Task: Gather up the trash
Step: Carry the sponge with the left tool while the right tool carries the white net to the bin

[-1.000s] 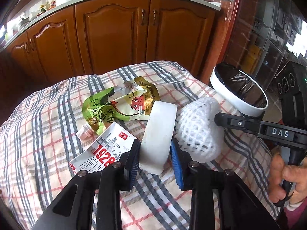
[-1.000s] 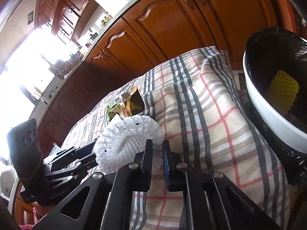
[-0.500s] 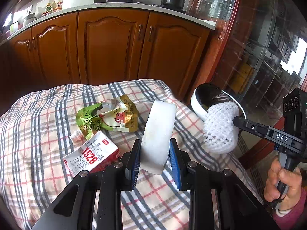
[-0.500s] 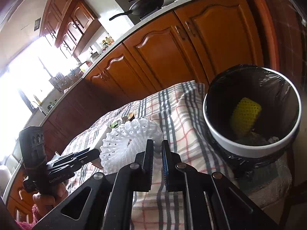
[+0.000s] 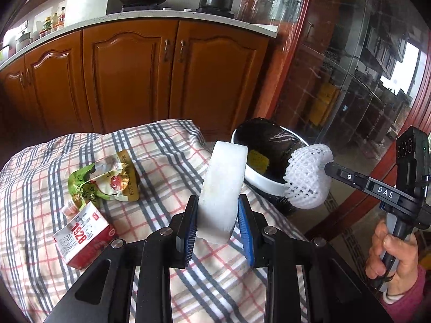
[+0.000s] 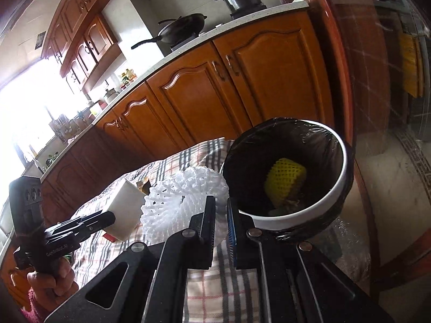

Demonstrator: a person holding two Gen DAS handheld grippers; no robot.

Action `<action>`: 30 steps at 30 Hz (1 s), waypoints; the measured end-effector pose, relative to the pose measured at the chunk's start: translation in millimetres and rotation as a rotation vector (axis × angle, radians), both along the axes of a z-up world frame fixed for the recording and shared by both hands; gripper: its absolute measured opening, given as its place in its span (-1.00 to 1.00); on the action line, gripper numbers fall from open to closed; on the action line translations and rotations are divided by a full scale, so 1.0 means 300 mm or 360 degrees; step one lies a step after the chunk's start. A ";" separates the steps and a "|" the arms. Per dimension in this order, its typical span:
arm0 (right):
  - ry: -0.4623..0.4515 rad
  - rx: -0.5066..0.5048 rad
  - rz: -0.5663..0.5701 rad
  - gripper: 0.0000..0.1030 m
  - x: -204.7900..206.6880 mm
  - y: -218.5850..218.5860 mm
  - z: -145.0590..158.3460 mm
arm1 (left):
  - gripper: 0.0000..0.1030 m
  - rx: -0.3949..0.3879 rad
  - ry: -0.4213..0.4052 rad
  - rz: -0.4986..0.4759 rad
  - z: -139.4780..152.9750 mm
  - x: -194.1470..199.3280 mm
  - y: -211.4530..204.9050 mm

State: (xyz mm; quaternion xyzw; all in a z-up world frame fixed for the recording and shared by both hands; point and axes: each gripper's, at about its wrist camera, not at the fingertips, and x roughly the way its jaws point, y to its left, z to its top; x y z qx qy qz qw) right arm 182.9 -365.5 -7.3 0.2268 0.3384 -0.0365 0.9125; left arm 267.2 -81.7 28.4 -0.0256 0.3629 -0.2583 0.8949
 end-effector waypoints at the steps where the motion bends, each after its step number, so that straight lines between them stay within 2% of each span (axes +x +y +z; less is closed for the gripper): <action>1: 0.0002 -0.0004 -0.0015 -0.83 -0.002 -0.013 -0.001 | -0.47 0.0003 -0.0003 -0.0008 0.006 0.006 -0.013; 20: 0.0060 -0.0096 -0.0151 -0.83 0.016 -0.172 -0.009 | -0.46 0.0071 0.0001 -0.0107 0.033 0.133 -0.272; 30: 0.0193 -0.0277 -0.0156 -0.83 0.123 -0.220 0.003 | -0.46 0.0164 0.0034 -0.0137 0.027 0.265 -0.435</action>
